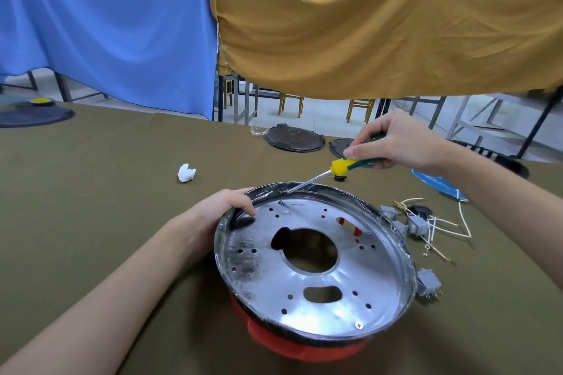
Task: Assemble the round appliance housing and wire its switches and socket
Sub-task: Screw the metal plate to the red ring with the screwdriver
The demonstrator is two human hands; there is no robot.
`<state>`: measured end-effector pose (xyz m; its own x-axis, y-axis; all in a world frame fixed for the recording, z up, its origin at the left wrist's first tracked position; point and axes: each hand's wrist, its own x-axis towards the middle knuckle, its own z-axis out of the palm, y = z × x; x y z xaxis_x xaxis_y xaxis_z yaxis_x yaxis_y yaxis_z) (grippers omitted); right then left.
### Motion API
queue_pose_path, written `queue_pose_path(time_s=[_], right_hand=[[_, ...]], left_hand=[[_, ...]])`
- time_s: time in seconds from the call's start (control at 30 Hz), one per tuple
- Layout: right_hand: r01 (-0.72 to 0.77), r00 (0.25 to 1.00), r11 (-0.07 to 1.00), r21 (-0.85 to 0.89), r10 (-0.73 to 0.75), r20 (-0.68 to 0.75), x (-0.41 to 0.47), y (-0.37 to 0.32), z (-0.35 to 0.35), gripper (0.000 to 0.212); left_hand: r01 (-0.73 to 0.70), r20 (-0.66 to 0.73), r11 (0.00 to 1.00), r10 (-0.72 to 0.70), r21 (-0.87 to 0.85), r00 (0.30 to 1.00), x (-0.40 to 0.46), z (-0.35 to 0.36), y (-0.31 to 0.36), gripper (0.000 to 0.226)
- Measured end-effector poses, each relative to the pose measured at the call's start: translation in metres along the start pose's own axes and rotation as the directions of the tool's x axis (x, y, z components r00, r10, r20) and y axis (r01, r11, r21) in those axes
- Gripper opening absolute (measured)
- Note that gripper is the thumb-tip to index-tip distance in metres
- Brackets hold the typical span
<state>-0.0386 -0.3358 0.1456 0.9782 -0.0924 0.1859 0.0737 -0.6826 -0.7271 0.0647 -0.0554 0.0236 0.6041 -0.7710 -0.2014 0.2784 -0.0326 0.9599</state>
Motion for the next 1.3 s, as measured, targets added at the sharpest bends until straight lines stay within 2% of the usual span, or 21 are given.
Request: queue_pose_path(time_s=[0.5,0.67,0.77,1.0,1.13,1.3], right_hand=[[-0.01,0.998,0.999,-0.037,0.012,0.057,0.002,-0.003,-0.003,0.022],[-0.017,0.996,0.999,-0.05,0.021,0.086,0.004,-0.002,-0.005,0.024],[-0.018,0.993,0.998,-0.067,0.026,0.118,0.008,-0.004,-0.006,0.029],[0.032,0.987,0.975,-0.219,0.004,0.161,0.027,-0.028,-0.009,0.024],[0.052,0.978,0.957,-0.285,0.009,0.209,0.037,-0.047,-0.009,0.018],[0.118,0.969,0.88,-0.46,0.0,0.247,0.049,-0.08,0.002,0.02]], left_hand=[[0.011,-0.016,1.0,-0.011,0.011,1.0,-0.001,-0.001,-0.001,0.051],[0.02,-0.037,1.0,-0.021,-0.006,0.999,-0.001,0.0,-0.001,0.044],[0.02,-0.045,1.0,-0.02,0.0,0.999,-0.002,0.001,-0.001,0.049],[0.022,-0.024,1.0,-0.021,0.018,0.999,-0.004,-0.001,-0.001,0.046],[0.03,-0.027,1.0,-0.029,0.009,0.999,-0.004,0.0,-0.001,0.034],[0.031,-0.033,0.999,-0.031,0.019,0.999,-0.004,0.0,0.0,0.042]])
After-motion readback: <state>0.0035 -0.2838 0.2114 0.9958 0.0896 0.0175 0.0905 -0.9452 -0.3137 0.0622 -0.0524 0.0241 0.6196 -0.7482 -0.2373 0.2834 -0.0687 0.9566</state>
